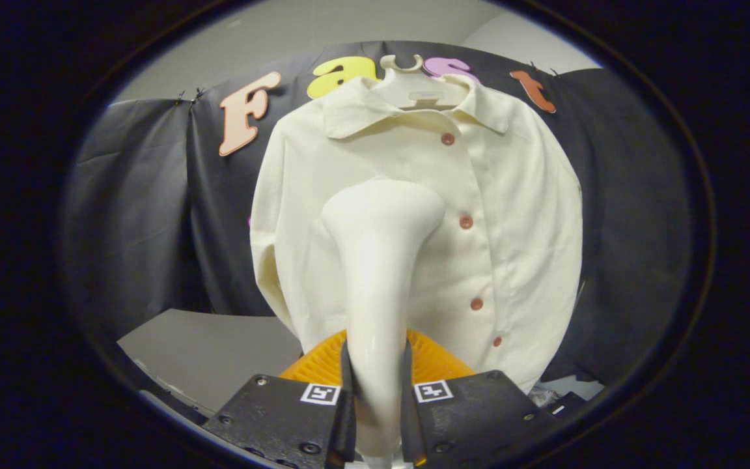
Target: Iron the clothes twice with a garment steamer, once on the left side and once on the right side.
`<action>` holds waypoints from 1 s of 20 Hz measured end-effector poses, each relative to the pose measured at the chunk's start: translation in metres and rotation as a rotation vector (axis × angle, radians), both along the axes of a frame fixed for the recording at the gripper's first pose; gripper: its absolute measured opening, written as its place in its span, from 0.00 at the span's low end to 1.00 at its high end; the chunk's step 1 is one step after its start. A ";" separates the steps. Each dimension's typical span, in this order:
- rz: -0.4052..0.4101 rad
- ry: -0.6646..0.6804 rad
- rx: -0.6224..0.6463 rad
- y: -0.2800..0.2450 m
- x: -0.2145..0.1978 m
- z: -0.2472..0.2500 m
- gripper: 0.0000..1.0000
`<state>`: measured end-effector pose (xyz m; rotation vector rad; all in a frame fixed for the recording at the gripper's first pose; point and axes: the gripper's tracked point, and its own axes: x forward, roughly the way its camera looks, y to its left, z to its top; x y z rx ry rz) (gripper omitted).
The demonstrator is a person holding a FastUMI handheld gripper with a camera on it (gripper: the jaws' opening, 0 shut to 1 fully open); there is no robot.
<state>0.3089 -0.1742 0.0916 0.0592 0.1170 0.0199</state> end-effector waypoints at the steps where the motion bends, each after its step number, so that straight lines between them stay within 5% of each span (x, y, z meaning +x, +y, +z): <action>1: 0.011 0.004 0.023 0.001 0.000 -0.005 0.27; 20: 0.126 0.195 -0.007 -0.003 -0.034 -0.168 0.27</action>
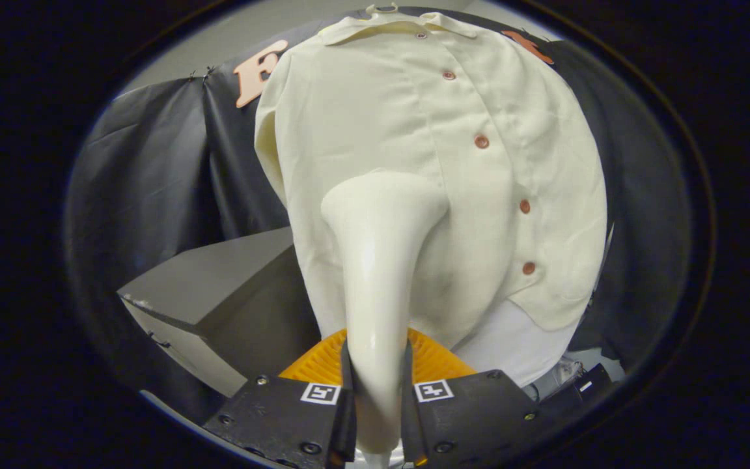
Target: Iron the clothes twice with a garment steamer, once on the left side and once on the right side.
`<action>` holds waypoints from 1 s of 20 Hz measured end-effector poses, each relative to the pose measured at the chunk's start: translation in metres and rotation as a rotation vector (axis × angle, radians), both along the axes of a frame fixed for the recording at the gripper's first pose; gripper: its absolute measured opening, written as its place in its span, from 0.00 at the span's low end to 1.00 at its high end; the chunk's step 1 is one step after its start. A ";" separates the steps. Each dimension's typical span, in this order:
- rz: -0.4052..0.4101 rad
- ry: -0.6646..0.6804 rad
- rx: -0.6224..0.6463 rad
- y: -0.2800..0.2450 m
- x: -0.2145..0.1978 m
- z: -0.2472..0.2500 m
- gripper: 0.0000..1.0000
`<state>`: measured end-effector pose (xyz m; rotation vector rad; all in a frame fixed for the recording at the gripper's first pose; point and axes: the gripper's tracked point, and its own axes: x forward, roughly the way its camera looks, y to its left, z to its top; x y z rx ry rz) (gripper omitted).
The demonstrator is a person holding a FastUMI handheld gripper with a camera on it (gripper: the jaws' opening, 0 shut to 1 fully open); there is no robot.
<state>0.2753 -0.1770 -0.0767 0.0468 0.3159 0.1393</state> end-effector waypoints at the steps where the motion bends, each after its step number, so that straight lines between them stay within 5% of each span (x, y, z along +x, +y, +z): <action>1: 0.000 0.014 -0.002 0.001 -0.001 -0.009 0.27; 20: -0.059 0.279 -0.030 0.007 -0.053 -0.163 0.28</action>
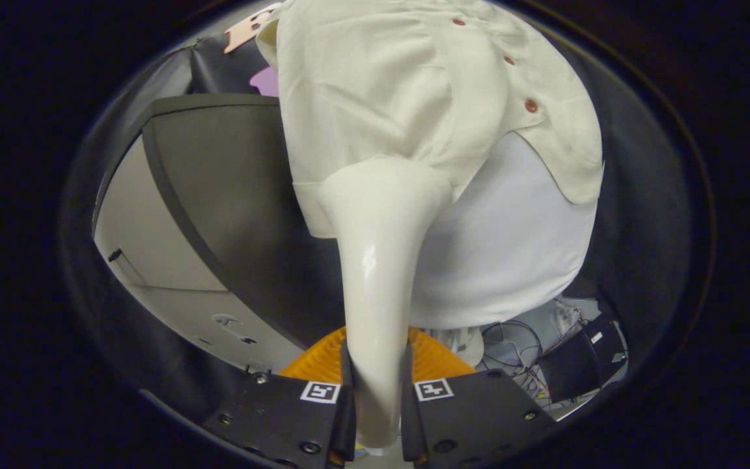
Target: Iron the clothes twice with a garment steamer, once on the left side and once on the right side.
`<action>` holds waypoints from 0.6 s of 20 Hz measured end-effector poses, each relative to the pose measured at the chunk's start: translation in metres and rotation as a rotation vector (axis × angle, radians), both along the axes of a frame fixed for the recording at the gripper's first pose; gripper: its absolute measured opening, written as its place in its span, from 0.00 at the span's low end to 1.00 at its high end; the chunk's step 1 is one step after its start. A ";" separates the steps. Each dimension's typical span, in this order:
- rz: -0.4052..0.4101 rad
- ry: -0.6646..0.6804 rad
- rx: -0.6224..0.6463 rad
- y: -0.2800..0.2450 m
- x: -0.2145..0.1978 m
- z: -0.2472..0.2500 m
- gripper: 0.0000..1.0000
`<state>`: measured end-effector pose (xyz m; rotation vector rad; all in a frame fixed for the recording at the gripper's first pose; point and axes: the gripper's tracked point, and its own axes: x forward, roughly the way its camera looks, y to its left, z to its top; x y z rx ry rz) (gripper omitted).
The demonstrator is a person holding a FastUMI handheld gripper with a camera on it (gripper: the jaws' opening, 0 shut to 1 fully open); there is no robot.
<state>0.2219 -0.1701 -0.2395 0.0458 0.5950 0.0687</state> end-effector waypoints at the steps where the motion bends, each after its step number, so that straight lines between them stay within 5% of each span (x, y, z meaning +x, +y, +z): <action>1: -0.006 0.009 0.004 -0.001 -0.004 -0.002 0.28; 12: 0.040 -0.188 0.034 -0.009 -0.048 0.128 0.25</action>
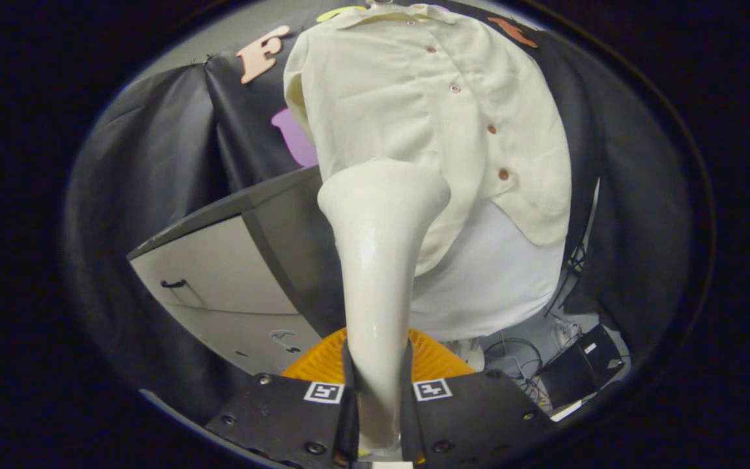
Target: Iron the clothes twice with a garment steamer, once on the left side and once on the right side.
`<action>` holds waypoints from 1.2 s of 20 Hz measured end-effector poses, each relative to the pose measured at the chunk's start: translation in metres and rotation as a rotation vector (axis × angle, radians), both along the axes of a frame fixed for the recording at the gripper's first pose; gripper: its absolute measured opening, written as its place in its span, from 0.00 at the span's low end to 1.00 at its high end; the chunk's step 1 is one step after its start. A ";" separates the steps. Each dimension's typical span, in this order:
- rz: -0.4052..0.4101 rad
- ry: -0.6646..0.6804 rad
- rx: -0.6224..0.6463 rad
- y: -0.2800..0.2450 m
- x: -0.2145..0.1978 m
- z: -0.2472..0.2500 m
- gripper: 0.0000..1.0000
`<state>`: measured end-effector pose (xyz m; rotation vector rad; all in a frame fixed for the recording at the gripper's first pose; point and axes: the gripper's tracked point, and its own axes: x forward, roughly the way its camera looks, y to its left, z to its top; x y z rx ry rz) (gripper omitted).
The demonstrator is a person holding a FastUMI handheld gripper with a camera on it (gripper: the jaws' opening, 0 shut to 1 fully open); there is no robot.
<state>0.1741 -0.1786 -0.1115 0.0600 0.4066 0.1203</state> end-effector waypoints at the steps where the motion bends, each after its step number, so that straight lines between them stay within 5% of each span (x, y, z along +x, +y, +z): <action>1: 0.001 -0.025 -0.010 -0.004 0.001 0.019 0.25; 14: -0.080 -0.290 -0.089 -0.113 0.062 0.262 0.24; 19: -0.137 -0.323 -0.106 -0.161 0.110 0.311 0.24; 24: -0.167 -0.279 -0.098 -0.186 0.153 0.307 0.24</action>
